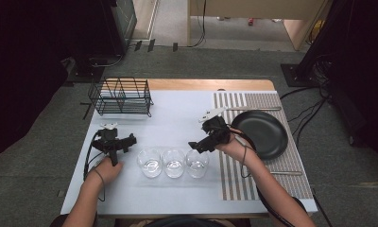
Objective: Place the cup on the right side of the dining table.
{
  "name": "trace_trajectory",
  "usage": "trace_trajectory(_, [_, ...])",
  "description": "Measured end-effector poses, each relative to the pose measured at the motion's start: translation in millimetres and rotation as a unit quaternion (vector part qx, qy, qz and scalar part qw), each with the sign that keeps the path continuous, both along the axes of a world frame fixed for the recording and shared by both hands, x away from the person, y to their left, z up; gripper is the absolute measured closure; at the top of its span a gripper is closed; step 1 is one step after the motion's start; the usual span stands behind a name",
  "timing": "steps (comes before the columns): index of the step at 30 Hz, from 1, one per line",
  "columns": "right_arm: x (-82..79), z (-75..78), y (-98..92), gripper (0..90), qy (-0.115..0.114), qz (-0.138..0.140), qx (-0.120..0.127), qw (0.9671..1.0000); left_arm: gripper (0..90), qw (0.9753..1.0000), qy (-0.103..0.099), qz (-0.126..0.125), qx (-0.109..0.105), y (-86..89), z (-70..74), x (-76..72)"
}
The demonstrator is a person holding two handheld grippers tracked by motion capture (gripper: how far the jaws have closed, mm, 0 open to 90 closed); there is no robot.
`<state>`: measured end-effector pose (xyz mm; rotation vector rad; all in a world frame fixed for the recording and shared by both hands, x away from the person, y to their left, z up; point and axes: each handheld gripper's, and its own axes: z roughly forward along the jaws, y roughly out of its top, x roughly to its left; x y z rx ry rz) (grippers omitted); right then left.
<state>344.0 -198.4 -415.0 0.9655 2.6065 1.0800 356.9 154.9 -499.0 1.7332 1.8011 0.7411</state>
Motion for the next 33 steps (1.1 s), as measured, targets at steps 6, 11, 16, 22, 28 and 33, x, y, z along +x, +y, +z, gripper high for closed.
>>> trace_trajectory(6, [-4.0,1.3,1.5,1.0,-0.001,0.008,0.001,1.0,0.0,1.0,0.0,0.0,0.0,0.0,0.0,0.0])
trace_trajectory(11, [-6.8,4.6,0.5,1.1,-0.003,0.018,0.012,0.9998,0.0,1.0,0.0,-0.001,0.001,0.0,0.0,0.2])
trace_trajectory(16, [-11.3,6.5,3.4,1.0,-0.006,0.034,0.013,0.9993,0.0,1.0,0.001,-0.001,0.001,0.0,0.0,0.2])
trace_trajectory(22, [-15.0,7.2,6.3,1.0,-0.009,0.044,0.012,0.9989,0.0,1.0,0.0,0.0,0.0,0.1,0.1,0.0])
trace_trajectory(28, [-17.9,6.3,8.0,1.1,-0.003,0.056,0.013,0.9983,0.0,1.0,0.0,0.0,-0.001,0.1,0.1,0.1])
trace_trajectory(33, [-20.1,7.6,8.7,1.0,-0.003,0.062,0.012,0.998,0.0,1.0,0.0,0.0,0.0,0.1,0.1,0.1])
